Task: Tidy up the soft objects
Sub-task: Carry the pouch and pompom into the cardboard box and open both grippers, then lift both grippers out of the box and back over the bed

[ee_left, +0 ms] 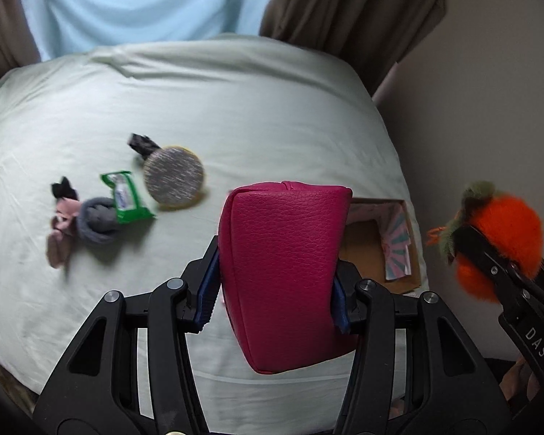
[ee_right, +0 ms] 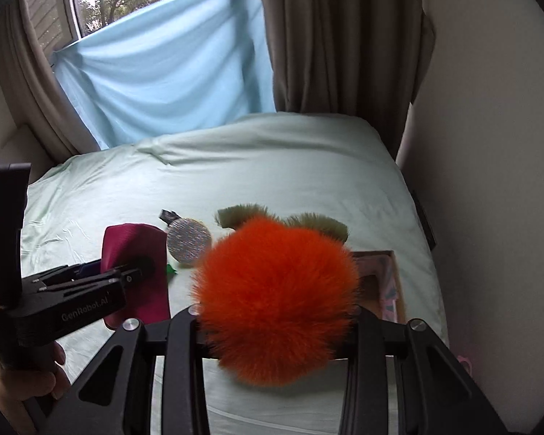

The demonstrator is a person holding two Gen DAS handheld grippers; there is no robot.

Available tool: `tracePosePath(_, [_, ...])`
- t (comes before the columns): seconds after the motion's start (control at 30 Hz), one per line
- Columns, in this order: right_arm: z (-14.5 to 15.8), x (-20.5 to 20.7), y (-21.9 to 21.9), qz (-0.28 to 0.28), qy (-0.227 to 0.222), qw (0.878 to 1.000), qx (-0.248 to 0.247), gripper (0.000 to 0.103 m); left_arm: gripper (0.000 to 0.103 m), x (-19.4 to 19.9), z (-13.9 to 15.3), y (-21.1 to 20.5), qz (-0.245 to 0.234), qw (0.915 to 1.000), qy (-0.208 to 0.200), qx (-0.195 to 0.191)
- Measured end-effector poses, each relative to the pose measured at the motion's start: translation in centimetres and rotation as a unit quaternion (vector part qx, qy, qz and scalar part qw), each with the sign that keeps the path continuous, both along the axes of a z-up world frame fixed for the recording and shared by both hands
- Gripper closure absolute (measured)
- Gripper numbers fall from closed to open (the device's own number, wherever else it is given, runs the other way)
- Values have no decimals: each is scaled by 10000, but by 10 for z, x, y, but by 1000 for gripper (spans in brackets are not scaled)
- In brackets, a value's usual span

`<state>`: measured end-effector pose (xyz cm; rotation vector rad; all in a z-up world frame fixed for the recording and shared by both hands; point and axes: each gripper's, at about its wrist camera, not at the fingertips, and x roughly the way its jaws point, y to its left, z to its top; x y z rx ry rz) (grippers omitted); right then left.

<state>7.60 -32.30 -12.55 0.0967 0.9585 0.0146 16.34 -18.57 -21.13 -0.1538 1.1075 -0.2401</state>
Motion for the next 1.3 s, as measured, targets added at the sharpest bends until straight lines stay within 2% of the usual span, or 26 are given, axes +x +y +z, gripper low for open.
tracePosePath(0.3, [-73, 43, -58, -85, 878, 9955, 345, 70, 56, 27, -69, -74, -238, 9975, 599, 273])
tracePosePath(0.63, [-162, 90, -93, -308, 1832, 9805, 649, 70, 56, 61, -155, -110, -552, 9889, 1248, 596])
tracePosePath(0.83, [-192, 102, -100, -342, 2156, 9714, 935, 70, 56, 70, -176, -117, -644, 9855, 1402, 711])
tracePosePath(0.9, [-198, 105, -102, -345, 2284, 9680, 978, 60, 49, 70, -176, -121, -784, 9839, 1347, 872])
tracePosePath(0.93, [-200, 106, -101, -359, 2332, 9675, 910, 46, 30, 68, -174, -124, -850, 9825, 1322, 1004])
tracePosePath(0.97, [-203, 107, -101, -377, 2359, 9671, 875, 23, 1, 66, -171, -126, -874, 9812, 1263, 1171])
tracePosePath(1.0, [-204, 108, -102, -399, 2368, 9664, 919, 10, 1, 64, -168, -127, -883, 9807, 1152, 1307])
tracePosePath(1.03, [-206, 109, -104, -434, 2369, 9656, 979, 0, 0, 62, -167, -125, -930, 9801, 1111, 1359])
tracePosePath(1.17, [-206, 106, -106, -470, 2334, 9665, 954, 0, 0, 58, -168, -118, -928, 9798, 1214, 1293])
tracePosePath(1.3, [-199, 101, -105, -404, 2213, 9705, 872, 0, 0, 58, -160, -116, -871, 9821, 1153, 1206])
